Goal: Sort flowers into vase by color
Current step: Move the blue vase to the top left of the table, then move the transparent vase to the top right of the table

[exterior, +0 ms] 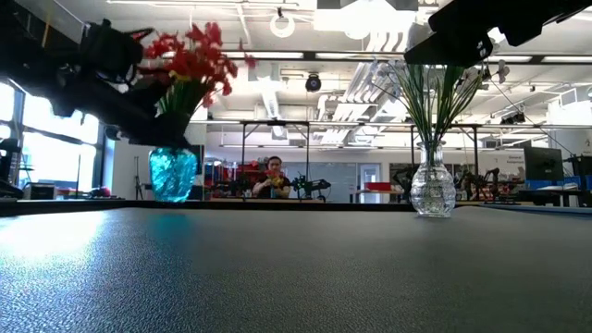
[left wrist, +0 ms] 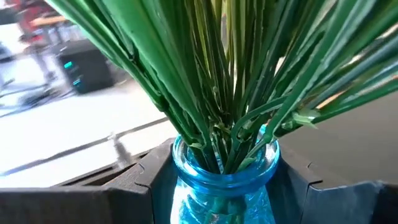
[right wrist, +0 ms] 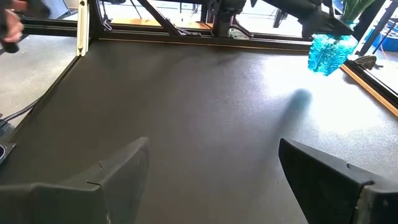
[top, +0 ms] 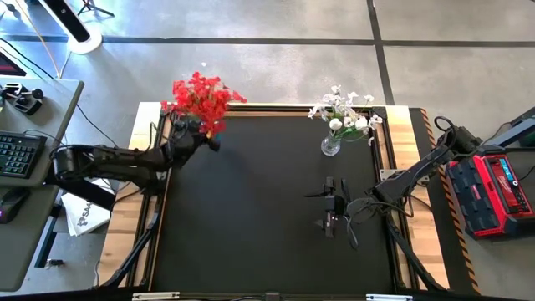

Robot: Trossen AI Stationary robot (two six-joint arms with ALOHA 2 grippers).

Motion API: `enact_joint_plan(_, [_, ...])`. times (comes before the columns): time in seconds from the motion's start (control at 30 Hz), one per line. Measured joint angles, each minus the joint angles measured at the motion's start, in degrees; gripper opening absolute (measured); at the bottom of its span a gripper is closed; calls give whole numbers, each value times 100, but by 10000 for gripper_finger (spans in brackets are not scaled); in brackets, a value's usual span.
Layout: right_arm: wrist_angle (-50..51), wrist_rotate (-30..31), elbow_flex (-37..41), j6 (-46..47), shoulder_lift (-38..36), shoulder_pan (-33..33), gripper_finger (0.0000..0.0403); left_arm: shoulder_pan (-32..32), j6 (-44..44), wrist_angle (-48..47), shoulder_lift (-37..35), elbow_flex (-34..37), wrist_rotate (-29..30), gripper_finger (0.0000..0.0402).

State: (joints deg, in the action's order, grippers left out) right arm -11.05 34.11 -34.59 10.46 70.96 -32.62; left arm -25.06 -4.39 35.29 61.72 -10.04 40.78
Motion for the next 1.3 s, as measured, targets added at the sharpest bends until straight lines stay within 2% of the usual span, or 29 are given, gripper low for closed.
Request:
enact_joint_plan(0.2, [0, 0, 0, 0, 0, 0, 330, -786, -144, -337, 133, 0, -86, 173])
enact_joint_plan(0.5, [0, 0, 0, 11, 0, 0, 330, -815, -422, -464, 172, -15, -112, 197])
enact_joint_plan(0.6, [-1, 0, 0, 12, 0, 2, 330, -815, -777, -599, 168, -22, -71, 201])
enact_joint_plan(0.8, [-1, 0, 0, 17, 0, 0, 330, -815, -715, -835, 126, -28, -459, 240])
enact_joint_plan(1.03, [0, 0, 0, 115, 0, 0, 330, -764, -443, -1228, -311, -15, -588, 298])
enact_joint_plan(1.3, [0, 0, 0, 129, 0, 2, 330, -567, -342, -2247, -1255, 4, -579, 303])
